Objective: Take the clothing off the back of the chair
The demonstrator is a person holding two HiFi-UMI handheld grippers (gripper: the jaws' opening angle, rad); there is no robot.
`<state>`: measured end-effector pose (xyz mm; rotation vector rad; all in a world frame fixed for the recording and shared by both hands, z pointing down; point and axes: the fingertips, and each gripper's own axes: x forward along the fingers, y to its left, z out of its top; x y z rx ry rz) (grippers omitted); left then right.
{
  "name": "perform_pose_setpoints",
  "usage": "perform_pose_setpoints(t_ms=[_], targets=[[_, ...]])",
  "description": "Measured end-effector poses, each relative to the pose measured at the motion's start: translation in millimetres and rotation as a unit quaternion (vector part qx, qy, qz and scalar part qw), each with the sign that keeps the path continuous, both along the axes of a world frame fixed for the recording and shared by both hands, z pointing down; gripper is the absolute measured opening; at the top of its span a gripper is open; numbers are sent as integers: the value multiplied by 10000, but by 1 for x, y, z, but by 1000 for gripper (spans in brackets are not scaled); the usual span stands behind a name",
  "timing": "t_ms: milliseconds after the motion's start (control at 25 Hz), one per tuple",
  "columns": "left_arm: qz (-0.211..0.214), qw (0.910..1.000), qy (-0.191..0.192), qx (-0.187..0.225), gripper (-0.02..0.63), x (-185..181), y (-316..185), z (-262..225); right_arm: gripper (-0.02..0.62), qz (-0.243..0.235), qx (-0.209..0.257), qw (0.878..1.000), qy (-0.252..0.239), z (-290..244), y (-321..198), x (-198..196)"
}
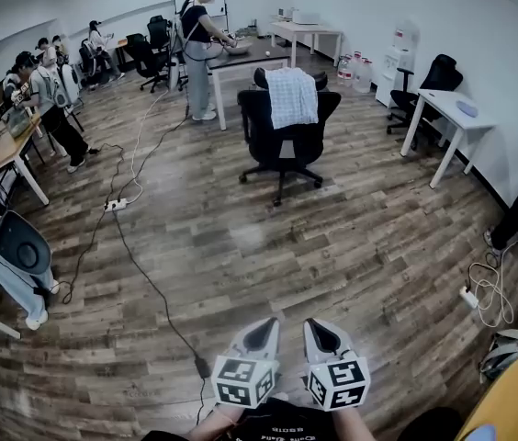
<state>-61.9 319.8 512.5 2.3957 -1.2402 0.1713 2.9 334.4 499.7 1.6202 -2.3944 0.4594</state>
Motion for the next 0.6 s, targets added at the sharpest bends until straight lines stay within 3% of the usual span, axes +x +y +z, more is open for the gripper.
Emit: perform_pose_setpoints(t_ms=[360, 600], targets=[[206, 9998, 57, 37, 0, 15, -36, -2, 5, 225, 44, 9993, 301, -4, -31, 17], [251, 9996, 95, 49, 0, 14, -71, -2, 5, 460, 9, 9987, 208, -3, -67, 23]])
